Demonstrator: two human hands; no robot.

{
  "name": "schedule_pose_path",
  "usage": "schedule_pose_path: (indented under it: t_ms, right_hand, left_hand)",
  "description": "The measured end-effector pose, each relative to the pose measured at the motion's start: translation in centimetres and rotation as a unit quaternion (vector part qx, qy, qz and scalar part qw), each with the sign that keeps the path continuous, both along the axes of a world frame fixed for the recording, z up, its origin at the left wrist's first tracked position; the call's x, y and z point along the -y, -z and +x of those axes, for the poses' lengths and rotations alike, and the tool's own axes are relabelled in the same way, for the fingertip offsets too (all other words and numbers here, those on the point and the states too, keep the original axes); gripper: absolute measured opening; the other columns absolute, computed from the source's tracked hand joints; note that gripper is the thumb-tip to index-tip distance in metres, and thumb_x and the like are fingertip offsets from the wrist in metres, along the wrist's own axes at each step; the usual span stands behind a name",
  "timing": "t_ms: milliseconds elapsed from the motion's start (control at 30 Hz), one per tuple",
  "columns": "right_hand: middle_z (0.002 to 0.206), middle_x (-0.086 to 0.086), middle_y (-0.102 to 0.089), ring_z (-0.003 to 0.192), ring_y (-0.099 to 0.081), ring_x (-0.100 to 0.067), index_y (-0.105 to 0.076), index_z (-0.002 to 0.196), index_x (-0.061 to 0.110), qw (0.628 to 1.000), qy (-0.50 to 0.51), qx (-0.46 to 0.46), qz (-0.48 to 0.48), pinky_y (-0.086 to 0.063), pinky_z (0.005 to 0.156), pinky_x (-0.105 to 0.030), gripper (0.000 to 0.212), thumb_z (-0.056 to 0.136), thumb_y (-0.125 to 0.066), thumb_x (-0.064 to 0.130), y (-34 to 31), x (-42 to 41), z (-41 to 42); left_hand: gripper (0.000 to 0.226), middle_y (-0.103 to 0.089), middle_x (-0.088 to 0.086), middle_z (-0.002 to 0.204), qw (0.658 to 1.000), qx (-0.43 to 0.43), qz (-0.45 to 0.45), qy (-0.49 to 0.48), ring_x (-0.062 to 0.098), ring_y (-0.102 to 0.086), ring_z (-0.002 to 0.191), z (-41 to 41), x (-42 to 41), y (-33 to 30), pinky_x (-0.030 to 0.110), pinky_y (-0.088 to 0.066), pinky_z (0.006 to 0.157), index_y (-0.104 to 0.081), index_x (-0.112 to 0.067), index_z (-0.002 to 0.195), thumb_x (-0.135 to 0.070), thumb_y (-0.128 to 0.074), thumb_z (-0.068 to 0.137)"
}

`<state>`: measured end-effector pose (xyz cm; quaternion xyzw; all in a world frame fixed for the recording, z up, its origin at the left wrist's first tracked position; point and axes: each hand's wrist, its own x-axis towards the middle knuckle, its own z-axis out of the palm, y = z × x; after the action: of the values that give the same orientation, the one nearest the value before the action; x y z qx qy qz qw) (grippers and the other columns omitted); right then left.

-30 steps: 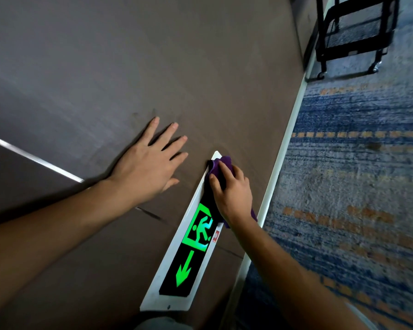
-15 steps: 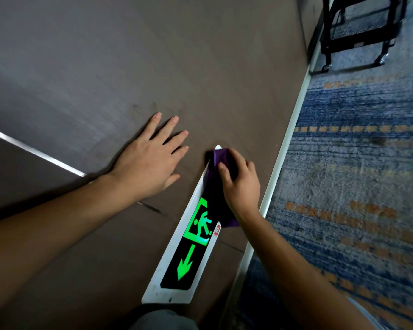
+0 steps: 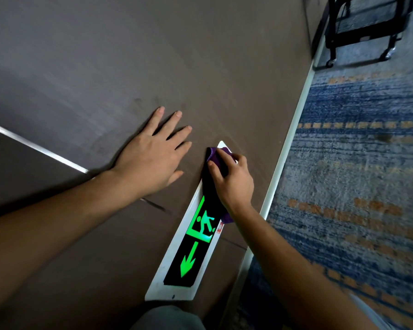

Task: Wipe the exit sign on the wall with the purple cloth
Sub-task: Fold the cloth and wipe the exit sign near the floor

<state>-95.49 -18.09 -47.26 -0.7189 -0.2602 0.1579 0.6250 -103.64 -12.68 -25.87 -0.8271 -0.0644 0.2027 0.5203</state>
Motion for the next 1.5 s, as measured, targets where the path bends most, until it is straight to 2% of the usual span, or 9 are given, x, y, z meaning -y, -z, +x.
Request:
schedule_pose_path:
  t_ms: [300, 400, 567, 733, 933, 1133, 1300, 1367, 1500]
  right_hand:
    - [0.152, 0.004, -0.048, 0.13, -0.055, -0.02, -0.059, 0.14, 0.042, 0.997, -0.037, 0.055, 0.034, -0.056, 0.091, -0.037, 0.042, 0.098, -0.059, 0.046, 0.3, 1.8, -2.0]
    - [0.147, 0.007, -0.053, 0.126, -0.056, -0.013, -0.062, 0.138, 0.04, 0.997, -0.032, 0.022, 0.063, -0.052, 0.094, -0.032, 0.04, 0.098, -0.063, 0.043, 0.8, 1.9, -1.6]
    - [0.139, 0.004, -0.056, 0.12, -0.058, -0.01, -0.058, 0.142, 0.036, 0.988, 0.045, -0.089, 0.117, -0.043, 0.096, -0.024, 0.047, 0.096, -0.066, 0.039, 0.4, 0.9, 0.9]
    - [0.146, 0.006, -0.052, 0.125, -0.058, -0.017, -0.056, 0.144, 0.039, 0.997, 0.005, -0.069, 0.026, -0.052, 0.095, -0.035, 0.046, 0.099, -0.059, 0.048, -0.2, -0.6, 1.7]
    - [0.149, 0.007, -0.053, 0.132, -0.055, -0.018, -0.062, 0.137, 0.039, 0.999, 0.012, -0.018, 0.031, -0.052, 0.097, -0.037, 0.04, 0.098, -0.059, 0.046, 0.1, 1.0, -3.2]
    - [0.149, -0.002, -0.052, 0.131, -0.054, -0.023, -0.063, 0.136, 0.037, 0.999, -0.014, 0.011, 0.034, -0.046, 0.094, -0.029, 0.04, 0.097, -0.062, 0.042, 0.5, 3.3, -8.5]
    - [0.148, -0.003, -0.05, 0.13, -0.056, -0.025, -0.063, 0.135, 0.037, 0.998, -0.039, -0.011, 0.045, -0.054, 0.098, -0.039, 0.038, 0.097, -0.062, 0.044, 0.9, 5.2, -12.8]
    - [0.147, -0.002, -0.05, 0.128, -0.056, -0.022, -0.064, 0.134, 0.036, 0.997, -0.048, -0.015, 0.056, -0.054, 0.098, -0.04, 0.039, 0.096, -0.064, 0.045, 0.9, 5.4, -12.5]
    - [0.143, 0.003, -0.05, 0.121, -0.051, -0.005, -0.056, 0.14, 0.043, 0.995, -0.033, -0.039, 0.091, -0.049, 0.099, -0.03, 0.045, 0.096, -0.065, 0.049, 0.3, 4.9, -9.2]
  left_hand:
    - [0.074, -0.021, 0.009, 0.17, 1.0, -0.008, 0.014, 0.0, 0.04, -0.006, 0.158, 0.1, 0.1, 0.3, 0.065, -0.005, 0.123, -0.035, -0.025, 0.158, -0.065, -0.04, 0.096]
    - [0.074, -0.021, 0.008, 0.17, 1.0, -0.005, 0.009, -0.007, 0.04, -0.005, 0.158, 0.1, 0.2, 0.2, 0.065, -0.003, 0.123, -0.036, -0.025, 0.157, -0.065, -0.042, 0.095]
    - [0.073, -0.022, 0.007, 0.17, 1.0, -0.01, -0.012, -0.019, 0.039, -0.005, 0.158, -0.3, 0.6, 0.1, 0.062, -0.004, 0.125, -0.037, -0.024, 0.157, -0.062, -0.045, 0.096]
    - [0.066, -0.02, 0.01, 0.17, 0.999, -0.038, -0.024, -0.022, 0.041, -0.004, 0.158, -2.5, 1.5, 0.2, 0.062, 0.0, 0.125, -0.035, -0.021, 0.157, -0.054, -0.042, 0.101]
    - [0.048, -0.03, 0.01, 0.167, 0.998, -0.024, -0.058, -0.026, 0.04, -0.012, 0.157, -5.1, 2.4, 0.3, 0.061, -0.001, 0.126, -0.049, -0.019, 0.148, -0.033, -0.037, 0.104]
    - [0.054, -0.024, 0.009, 0.17, 0.998, -0.036, -0.042, -0.04, 0.041, -0.007, 0.158, -6.4, 3.3, 0.3, 0.062, 0.001, 0.126, -0.042, -0.02, 0.154, -0.04, -0.038, 0.105]
    - [0.061, -0.019, 0.008, 0.171, 0.997, -0.065, -0.033, -0.039, 0.039, -0.004, 0.158, -6.3, 3.2, -0.3, 0.059, 0.003, 0.125, -0.035, -0.02, 0.157, -0.049, -0.04, 0.104]
    - [0.061, -0.018, 0.008, 0.171, 0.996, -0.068, -0.034, -0.042, 0.038, -0.003, 0.159, -6.4, 3.4, -0.4, 0.058, 0.004, 0.125, -0.034, -0.02, 0.158, -0.049, -0.039, 0.104]
    - [0.059, -0.018, 0.008, 0.171, 0.996, -0.071, -0.04, -0.044, 0.038, -0.003, 0.159, -8.0, 3.9, -1.0, 0.058, 0.004, 0.125, -0.034, -0.02, 0.158, -0.047, -0.038, 0.105]
